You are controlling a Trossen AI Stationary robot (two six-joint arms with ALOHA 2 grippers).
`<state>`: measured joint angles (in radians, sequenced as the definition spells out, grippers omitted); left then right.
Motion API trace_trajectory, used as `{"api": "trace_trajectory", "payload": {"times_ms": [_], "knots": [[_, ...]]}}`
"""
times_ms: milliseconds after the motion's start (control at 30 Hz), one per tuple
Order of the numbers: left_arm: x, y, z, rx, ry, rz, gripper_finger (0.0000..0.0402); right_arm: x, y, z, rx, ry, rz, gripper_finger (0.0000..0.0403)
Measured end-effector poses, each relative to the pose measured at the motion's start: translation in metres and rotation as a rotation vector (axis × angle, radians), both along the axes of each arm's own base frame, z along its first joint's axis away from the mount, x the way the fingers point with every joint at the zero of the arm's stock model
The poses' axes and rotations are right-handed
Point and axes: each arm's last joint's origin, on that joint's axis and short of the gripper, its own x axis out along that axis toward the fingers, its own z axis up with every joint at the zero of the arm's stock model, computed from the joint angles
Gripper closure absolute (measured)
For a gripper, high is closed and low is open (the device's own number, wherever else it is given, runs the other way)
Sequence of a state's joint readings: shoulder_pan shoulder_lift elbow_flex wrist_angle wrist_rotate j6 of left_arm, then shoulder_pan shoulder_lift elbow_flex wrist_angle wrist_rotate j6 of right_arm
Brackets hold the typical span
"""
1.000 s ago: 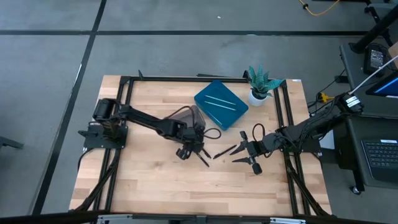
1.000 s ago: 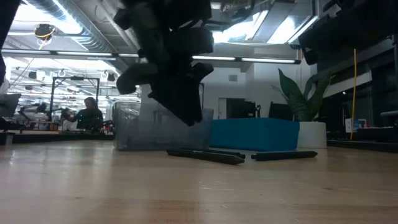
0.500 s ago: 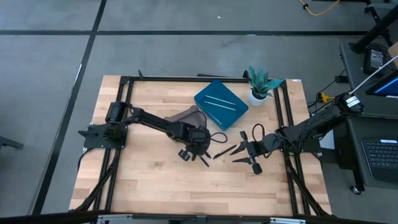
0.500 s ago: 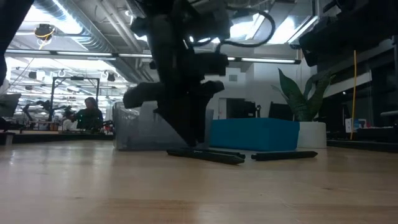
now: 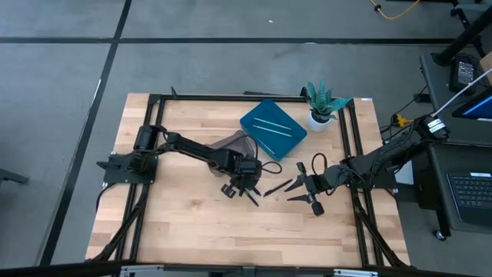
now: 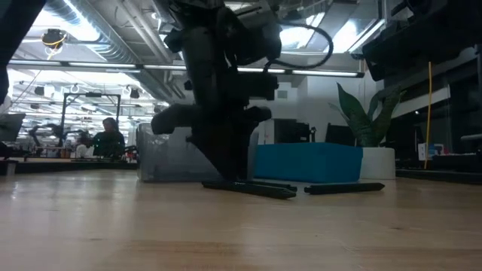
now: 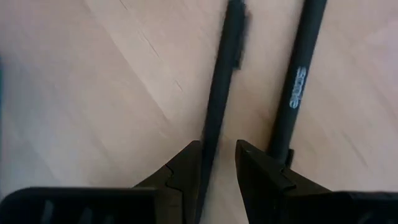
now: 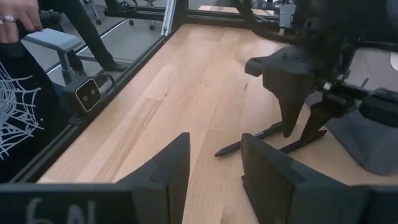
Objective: Sort pens & pencils
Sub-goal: Put the black pen into the black bin
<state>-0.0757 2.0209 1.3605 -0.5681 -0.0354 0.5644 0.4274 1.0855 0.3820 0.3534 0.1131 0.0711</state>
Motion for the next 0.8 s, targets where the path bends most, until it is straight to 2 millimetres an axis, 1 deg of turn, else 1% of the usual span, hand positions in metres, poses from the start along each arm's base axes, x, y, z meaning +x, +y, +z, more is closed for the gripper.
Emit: {"api": "trace_trajectory", "payload": {"times_ms": [67, 267, 533, 633, 733, 800], "knots": [[-0.002, 0.002, -0.003, 0.005, 0.031, -0.007, 0.0305, 0.0, 0.0, 0.0, 0.0, 0.0, 0.0, 0.0258], [-0.001, 0.002, -0.01, 0.005, 0.052, -0.01, 0.0305, 0.0, 0.0, 0.0, -0.002, 0.003, 0.0, 0.0258], [-0.001, 0.002, -0.012, 0.003, 0.063, -0.005, 0.0307, 0.0, 0.0, -0.001, -0.003, 0.006, 0.0, 0.0258], [-0.002, 0.002, -0.013, -0.005, 0.071, 0.014, 0.0327, 0.0, 0.0, -0.001, -0.003, 0.006, 0.0, 0.0258], [-0.003, 0.002, -0.013, -0.006, 0.076, 0.014, 0.0369, 0.0, 0.0, -0.001, -0.003, 0.006, 0.0, 0.0258], [-0.003, 0.002, -0.013, -0.004, 0.077, 0.015, 0.0386, 0.0, 0.0, -0.001, 0.0, 0.007, -0.001, 0.0258]]}}
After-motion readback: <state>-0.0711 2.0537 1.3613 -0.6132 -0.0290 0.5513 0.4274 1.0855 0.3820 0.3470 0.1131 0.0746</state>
